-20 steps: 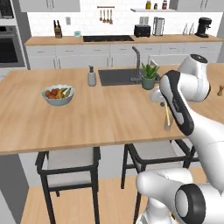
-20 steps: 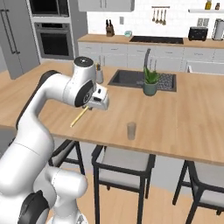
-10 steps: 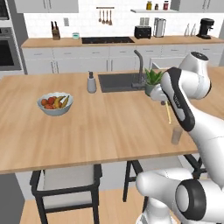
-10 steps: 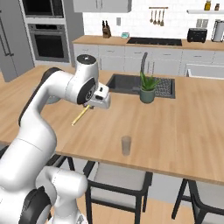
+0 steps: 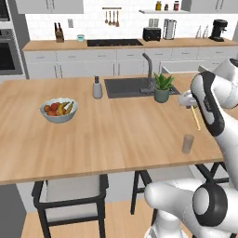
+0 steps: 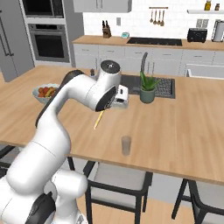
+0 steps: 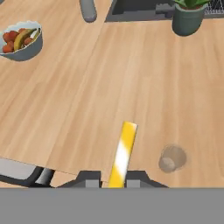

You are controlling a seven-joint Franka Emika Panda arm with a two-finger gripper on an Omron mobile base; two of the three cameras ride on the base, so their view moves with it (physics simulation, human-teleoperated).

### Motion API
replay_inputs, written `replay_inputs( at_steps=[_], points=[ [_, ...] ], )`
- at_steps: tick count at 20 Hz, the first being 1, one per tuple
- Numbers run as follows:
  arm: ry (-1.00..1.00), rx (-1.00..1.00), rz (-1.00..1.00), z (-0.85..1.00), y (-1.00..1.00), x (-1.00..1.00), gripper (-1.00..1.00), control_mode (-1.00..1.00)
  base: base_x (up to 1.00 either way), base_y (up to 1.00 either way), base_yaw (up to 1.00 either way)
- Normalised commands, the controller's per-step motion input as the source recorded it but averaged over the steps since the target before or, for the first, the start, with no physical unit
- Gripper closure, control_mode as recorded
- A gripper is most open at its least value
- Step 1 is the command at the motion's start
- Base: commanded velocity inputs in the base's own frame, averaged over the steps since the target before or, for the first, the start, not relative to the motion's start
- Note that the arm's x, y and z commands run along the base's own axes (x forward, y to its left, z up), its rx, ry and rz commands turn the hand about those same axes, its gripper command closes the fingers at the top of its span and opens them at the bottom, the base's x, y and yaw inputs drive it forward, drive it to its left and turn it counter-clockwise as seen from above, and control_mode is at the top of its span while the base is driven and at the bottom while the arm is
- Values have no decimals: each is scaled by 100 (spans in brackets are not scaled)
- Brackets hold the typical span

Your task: Take a straw from the drawer in front and place it inside the glass cup on the dining counter.

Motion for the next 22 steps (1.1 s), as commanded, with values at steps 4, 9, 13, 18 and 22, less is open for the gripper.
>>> replay_inputs(
  at_steps=[4, 9, 13, 18, 22],
  points=[
    [-36, 0, 39, 1, -78, 1, 100, -100, 0, 0, 0],
    [-36, 0, 46, 5, -54, 14, 100, -100, 0, 0, 0],
    [-35, 0, 48, 6, -42, 19, 100, -100, 0, 0, 0],
    [-29, 0, 43, 0, -22, 12, 100, -100, 0, 0, 0],
    [-23, 0, 34, -4, 0, 17, 100, -100, 0, 0, 0]
  ],
)
